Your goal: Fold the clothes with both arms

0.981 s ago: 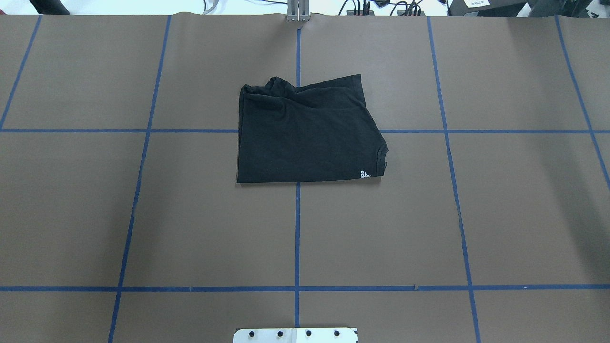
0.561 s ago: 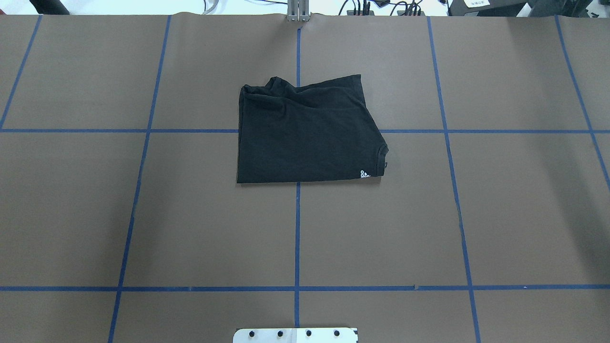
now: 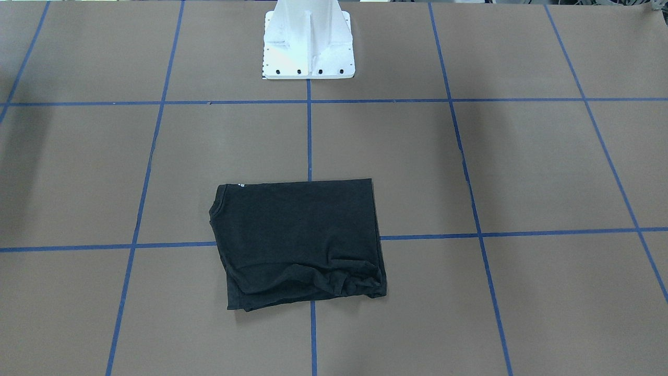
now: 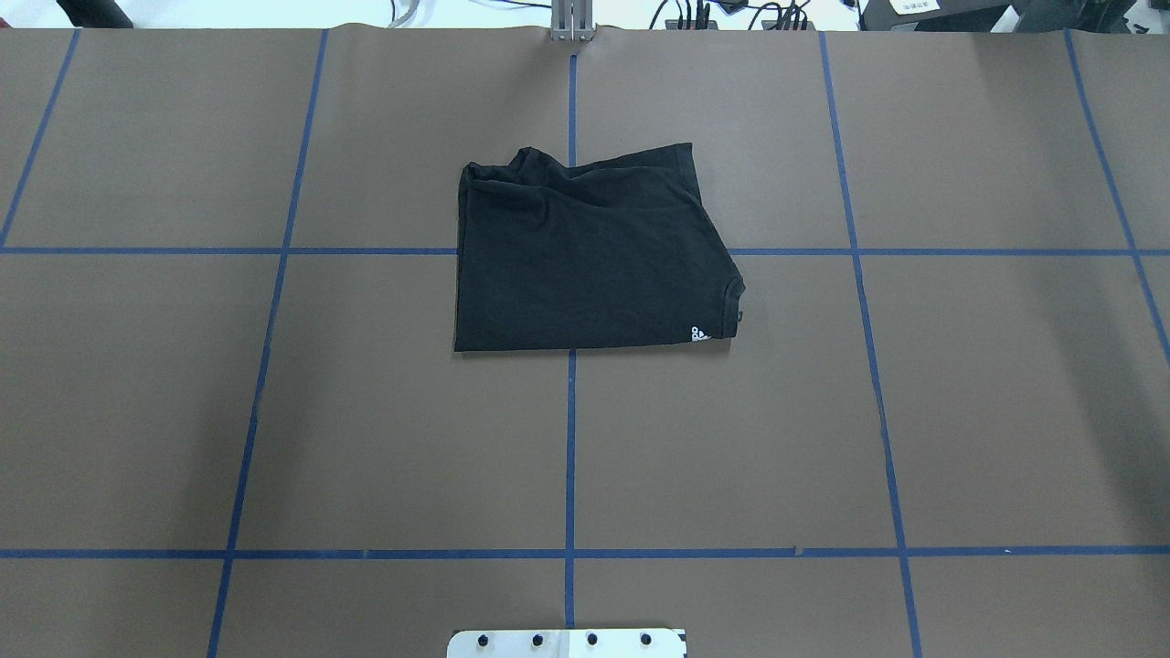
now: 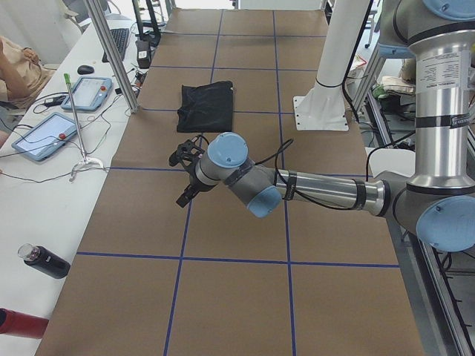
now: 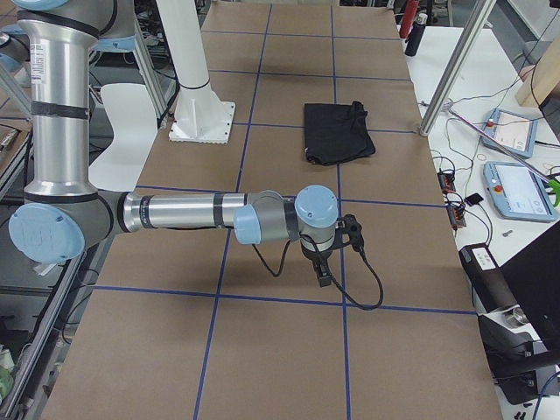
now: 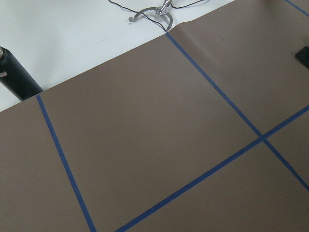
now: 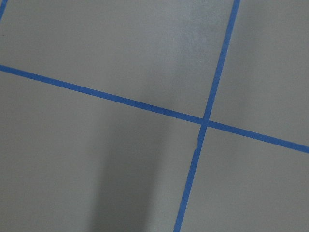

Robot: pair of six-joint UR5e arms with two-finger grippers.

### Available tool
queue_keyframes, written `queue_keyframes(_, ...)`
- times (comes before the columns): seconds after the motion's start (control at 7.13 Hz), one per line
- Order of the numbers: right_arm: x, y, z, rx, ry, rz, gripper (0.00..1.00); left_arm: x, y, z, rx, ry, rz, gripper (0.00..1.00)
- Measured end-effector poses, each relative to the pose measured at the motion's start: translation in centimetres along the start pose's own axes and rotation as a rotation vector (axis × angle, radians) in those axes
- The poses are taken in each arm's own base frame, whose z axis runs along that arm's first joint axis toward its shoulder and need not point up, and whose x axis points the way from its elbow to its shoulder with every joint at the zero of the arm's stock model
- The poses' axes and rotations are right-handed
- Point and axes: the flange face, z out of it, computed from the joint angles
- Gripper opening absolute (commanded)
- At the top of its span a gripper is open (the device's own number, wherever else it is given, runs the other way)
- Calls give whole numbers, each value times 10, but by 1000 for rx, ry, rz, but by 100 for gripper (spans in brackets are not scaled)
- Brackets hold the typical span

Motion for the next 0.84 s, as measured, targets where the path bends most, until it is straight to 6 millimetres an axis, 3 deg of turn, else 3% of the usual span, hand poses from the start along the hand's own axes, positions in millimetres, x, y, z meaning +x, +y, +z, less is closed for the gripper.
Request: queue_keyframes(0.84,2,-8,-7,4,77,-16,100,-17,25,10,-46,-61,-52,100)
